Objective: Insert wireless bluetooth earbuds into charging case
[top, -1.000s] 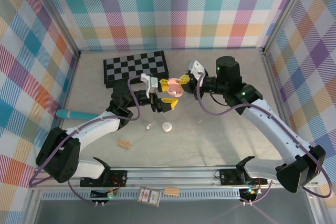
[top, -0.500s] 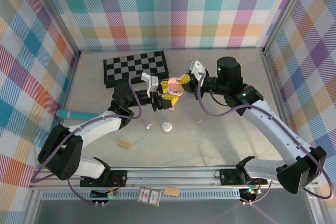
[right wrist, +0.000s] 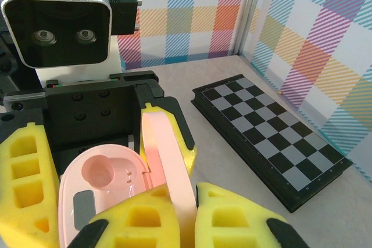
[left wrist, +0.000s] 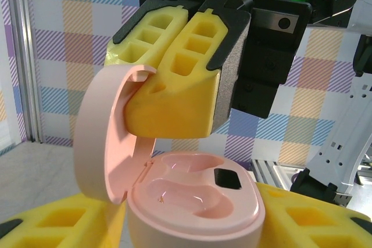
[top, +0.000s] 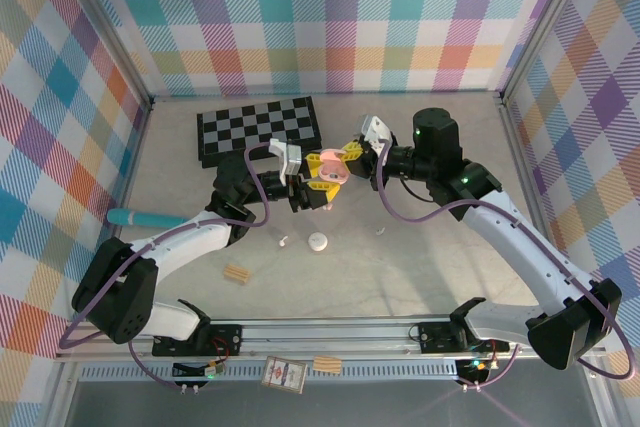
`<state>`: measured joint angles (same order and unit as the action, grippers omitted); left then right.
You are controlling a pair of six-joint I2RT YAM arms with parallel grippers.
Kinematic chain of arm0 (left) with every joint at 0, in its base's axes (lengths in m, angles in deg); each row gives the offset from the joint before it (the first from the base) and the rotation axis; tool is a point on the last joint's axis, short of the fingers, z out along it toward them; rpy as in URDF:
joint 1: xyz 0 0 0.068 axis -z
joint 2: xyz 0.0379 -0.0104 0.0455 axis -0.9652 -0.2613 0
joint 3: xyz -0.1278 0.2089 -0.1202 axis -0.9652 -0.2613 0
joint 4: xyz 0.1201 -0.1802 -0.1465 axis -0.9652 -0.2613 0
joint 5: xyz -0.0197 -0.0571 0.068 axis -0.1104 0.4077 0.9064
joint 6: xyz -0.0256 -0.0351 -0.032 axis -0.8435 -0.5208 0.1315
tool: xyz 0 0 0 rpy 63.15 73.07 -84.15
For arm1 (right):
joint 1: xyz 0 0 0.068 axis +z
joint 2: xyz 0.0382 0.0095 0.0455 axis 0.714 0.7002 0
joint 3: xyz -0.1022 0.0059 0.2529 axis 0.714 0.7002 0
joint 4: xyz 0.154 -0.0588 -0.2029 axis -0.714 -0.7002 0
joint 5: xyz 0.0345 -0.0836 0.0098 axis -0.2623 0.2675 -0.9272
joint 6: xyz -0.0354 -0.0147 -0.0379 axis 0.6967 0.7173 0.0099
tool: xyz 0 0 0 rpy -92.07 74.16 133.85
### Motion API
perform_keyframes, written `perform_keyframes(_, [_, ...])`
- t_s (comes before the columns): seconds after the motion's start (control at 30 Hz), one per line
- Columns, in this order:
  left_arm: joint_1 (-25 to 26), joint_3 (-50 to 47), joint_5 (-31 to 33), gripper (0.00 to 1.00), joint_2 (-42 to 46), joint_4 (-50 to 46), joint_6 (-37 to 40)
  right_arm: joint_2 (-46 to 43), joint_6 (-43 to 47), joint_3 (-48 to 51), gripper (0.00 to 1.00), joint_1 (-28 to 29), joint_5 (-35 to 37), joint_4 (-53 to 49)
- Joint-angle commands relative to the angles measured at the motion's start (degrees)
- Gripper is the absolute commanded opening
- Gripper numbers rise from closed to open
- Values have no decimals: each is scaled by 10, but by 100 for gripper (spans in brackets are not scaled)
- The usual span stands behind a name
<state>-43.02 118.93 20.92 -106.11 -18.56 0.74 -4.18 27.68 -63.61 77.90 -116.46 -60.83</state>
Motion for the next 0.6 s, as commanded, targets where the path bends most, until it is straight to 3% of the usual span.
perform_keyframes(0.0, [-1,14,-10,55,4,19,1,-1,6,-4,5,4,-19,-2])
perform_keyframes(0.23, [-1,14,-15,51,4,19,1,3,9,-8,5,4,-18,-13])
perform_keyframes(0.57, [-1,13,-19,36,0,21,2,3,8,-11,7,4,-18,-14])
